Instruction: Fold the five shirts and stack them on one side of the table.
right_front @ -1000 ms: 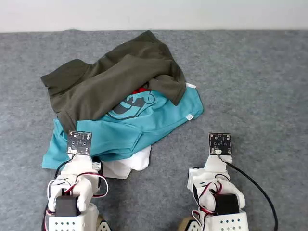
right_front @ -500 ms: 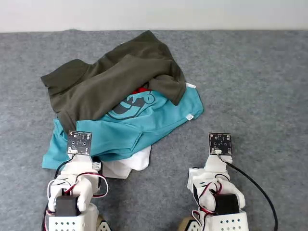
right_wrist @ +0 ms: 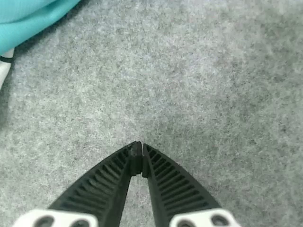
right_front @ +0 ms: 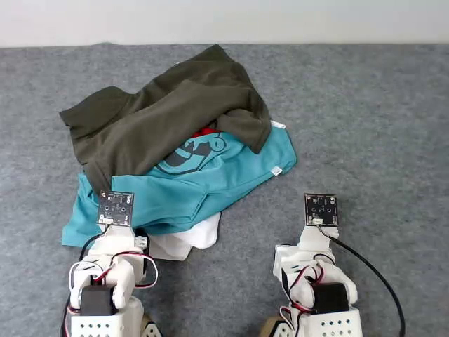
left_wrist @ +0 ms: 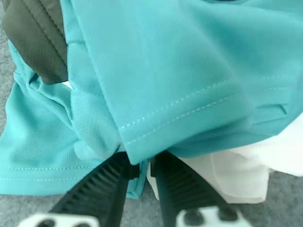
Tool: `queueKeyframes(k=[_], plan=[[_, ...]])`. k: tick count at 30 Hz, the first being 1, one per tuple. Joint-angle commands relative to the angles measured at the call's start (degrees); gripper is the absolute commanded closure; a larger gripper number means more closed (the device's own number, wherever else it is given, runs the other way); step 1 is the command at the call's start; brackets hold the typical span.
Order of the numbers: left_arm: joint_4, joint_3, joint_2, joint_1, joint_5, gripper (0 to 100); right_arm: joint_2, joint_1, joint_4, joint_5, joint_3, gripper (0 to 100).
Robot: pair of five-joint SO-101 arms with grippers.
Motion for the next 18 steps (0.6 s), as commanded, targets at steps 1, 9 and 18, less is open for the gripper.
queueKeyframes(k=[1, 9, 18], plan=[[0.35, -0.13, -0.53, 0.26, 0.44, 94, -0.75, -0.13, 0.31, -0.53, 0.7, 99.0], [0.35, -0.13, -0.53, 0.53, 0.18, 94, -0.75, -0.13, 0.31, -0.53, 0.7, 99.0], [0.26, -5.76, -0.53, 1.93, -4.57, 94, -0.75, -0.13, 0.31, -0.53, 0.7, 99.0]])
